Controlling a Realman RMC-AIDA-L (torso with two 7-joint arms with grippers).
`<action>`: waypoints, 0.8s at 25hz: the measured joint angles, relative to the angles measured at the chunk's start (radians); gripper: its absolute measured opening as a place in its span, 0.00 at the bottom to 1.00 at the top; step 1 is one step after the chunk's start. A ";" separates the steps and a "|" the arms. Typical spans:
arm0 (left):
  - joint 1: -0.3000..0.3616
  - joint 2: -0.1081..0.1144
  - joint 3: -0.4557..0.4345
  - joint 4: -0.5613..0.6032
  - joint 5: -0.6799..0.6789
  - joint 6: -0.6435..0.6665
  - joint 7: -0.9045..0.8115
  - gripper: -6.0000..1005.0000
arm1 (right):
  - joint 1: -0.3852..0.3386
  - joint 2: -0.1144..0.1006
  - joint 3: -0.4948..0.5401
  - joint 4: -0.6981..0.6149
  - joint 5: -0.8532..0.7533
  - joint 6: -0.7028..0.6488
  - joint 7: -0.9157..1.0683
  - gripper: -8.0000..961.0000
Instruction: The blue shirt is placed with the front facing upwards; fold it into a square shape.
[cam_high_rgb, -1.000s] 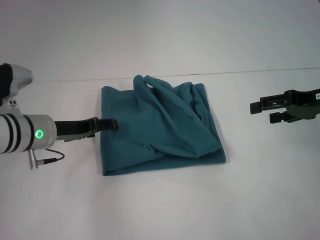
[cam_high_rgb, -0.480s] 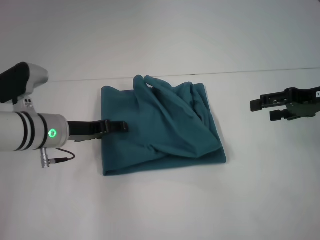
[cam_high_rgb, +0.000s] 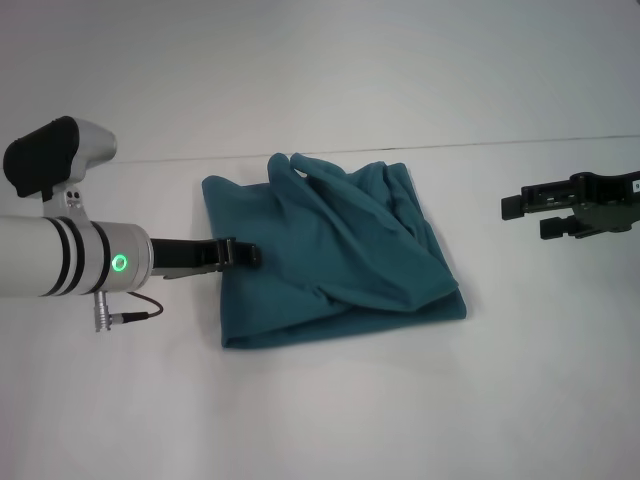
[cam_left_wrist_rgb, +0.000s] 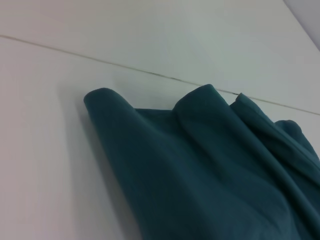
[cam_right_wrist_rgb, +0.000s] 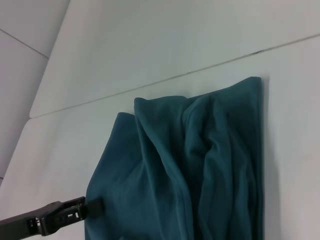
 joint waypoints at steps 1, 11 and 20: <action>0.000 0.000 0.000 0.001 0.000 0.001 0.000 0.70 | 0.000 0.000 0.000 0.000 0.000 0.000 0.000 0.98; 0.026 -0.004 -0.002 0.065 -0.006 0.073 0.000 0.27 | 0.000 0.000 0.013 0.000 0.000 0.005 -0.002 0.98; 0.104 -0.006 -0.019 0.157 -0.008 0.213 -0.032 0.06 | -0.001 0.000 0.022 0.000 -0.003 0.012 -0.002 0.98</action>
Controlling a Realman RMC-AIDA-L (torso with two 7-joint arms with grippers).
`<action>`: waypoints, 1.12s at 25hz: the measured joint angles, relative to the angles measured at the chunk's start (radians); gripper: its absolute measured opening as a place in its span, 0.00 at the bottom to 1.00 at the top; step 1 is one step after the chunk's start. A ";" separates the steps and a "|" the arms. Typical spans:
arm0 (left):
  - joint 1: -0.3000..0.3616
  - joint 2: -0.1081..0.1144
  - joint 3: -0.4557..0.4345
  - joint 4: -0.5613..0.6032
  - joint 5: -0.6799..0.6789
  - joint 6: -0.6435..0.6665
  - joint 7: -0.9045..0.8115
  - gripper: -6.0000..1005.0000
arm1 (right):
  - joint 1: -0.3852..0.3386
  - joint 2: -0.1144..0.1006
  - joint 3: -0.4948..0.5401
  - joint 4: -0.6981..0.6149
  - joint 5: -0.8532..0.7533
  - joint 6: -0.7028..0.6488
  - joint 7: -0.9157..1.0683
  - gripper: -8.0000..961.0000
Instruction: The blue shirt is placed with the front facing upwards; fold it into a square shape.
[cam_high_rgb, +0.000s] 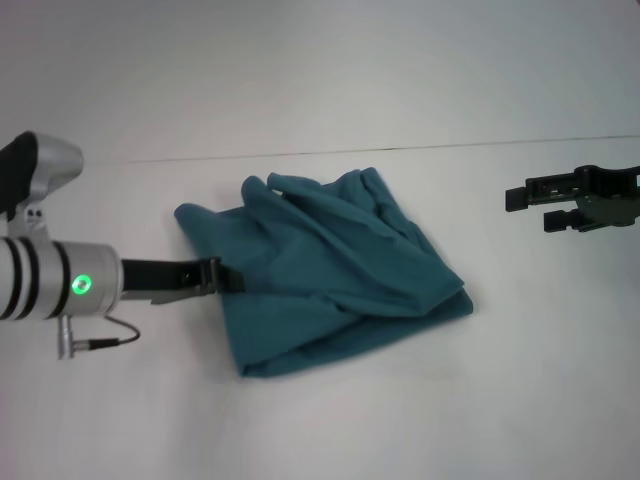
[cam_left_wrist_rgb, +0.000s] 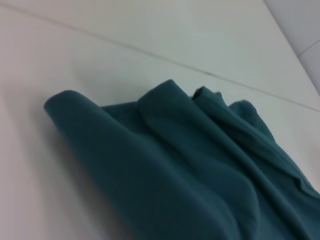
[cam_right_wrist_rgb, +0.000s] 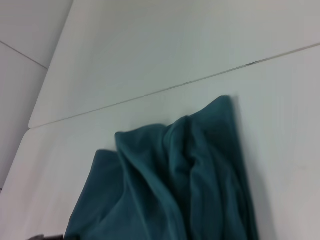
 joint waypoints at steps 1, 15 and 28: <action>0.028 0.000 0.000 0.026 0.003 0.034 -0.013 0.06 | 0.000 0.000 0.000 0.000 0.000 0.000 0.000 0.98; 0.161 0.015 -0.145 0.136 0.049 0.167 -0.018 0.06 | -0.001 0.001 -0.001 0.003 -0.002 0.012 0.000 0.98; 0.095 0.043 -0.159 0.096 0.108 0.124 -0.028 0.06 | -0.001 0.008 -0.002 0.006 -0.002 0.015 -0.010 0.98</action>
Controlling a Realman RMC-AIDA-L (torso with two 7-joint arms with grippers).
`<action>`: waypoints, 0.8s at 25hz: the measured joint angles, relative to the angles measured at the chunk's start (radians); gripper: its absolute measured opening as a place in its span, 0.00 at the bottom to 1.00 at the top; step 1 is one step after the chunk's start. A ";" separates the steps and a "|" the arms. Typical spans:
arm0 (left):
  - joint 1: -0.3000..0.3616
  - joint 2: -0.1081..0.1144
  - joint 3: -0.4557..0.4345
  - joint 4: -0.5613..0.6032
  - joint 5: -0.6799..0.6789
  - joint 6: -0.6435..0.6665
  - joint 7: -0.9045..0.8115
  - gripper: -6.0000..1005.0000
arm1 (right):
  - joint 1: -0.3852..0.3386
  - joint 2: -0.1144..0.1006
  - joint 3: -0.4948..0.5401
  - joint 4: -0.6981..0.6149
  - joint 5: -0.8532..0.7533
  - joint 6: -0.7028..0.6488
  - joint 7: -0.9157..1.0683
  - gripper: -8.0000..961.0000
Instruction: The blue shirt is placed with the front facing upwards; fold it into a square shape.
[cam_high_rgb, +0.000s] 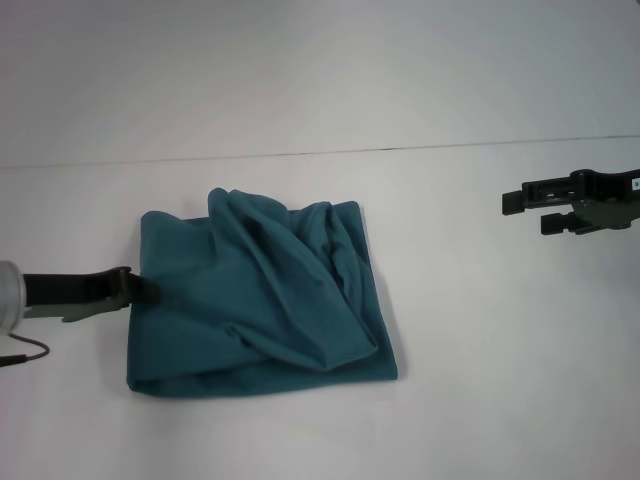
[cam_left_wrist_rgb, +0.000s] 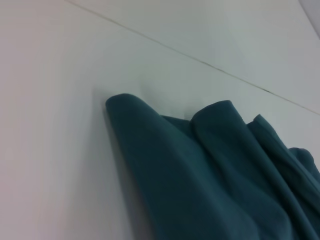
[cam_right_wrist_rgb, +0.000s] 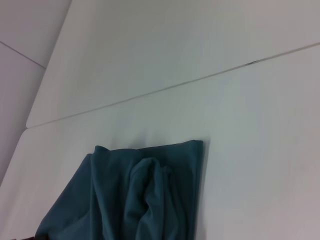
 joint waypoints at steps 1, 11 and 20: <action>0.008 0.001 -0.005 0.017 0.005 0.002 -0.015 0.06 | 0.000 0.000 0.000 0.000 0.000 0.000 0.000 0.98; 0.073 -0.019 -0.052 0.169 -0.015 0.028 -0.070 0.21 | -0.001 0.002 -0.002 -0.004 -0.001 -0.002 0.000 0.98; 0.050 -0.021 -0.067 0.053 -0.110 0.057 -0.103 0.58 | -0.001 0.002 -0.003 -0.003 0.001 0.000 -0.002 0.98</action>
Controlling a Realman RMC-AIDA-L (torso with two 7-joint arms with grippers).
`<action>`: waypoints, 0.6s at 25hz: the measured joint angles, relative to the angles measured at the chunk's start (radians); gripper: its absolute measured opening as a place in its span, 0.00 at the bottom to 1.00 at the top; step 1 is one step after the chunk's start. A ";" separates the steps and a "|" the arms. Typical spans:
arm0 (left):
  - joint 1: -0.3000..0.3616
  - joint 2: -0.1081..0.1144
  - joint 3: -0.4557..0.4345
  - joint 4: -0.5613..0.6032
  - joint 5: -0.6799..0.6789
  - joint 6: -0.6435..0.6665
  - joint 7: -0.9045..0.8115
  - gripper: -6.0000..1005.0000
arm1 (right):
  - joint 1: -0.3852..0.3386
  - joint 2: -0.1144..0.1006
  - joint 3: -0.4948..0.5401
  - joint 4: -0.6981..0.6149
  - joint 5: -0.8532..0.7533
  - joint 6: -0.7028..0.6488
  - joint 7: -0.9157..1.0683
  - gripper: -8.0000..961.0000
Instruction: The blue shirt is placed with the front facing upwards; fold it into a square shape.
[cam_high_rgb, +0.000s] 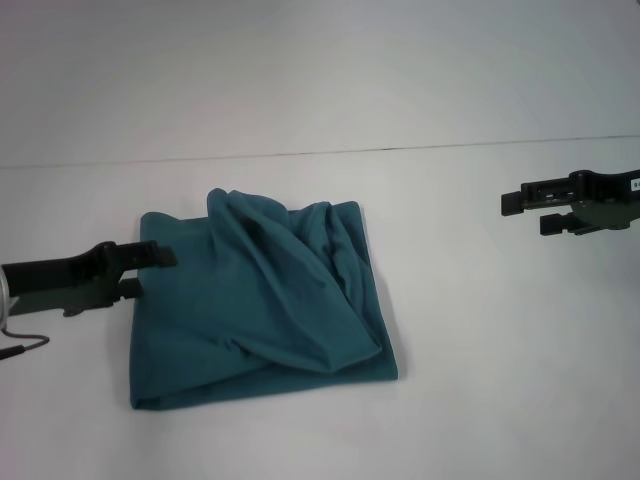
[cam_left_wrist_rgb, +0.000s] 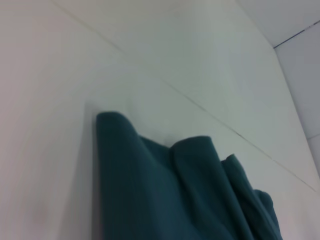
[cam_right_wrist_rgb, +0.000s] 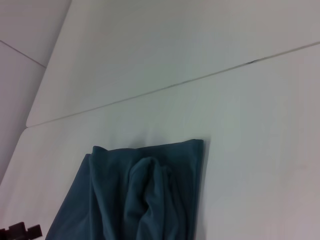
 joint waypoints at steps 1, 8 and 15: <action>0.003 -0.003 -0.003 -0.006 0.000 0.000 -0.012 0.62 | 0.000 0.000 0.000 0.000 0.001 0.000 0.000 0.98; 0.020 -0.009 -0.035 -0.018 -0.002 0.007 -0.020 0.75 | 0.000 0.002 0.004 0.002 0.002 -0.002 -0.007 0.98; 0.008 -0.024 -0.035 -0.053 -0.004 0.003 0.002 0.75 | 0.002 0.002 0.004 0.003 0.003 -0.001 -0.008 0.98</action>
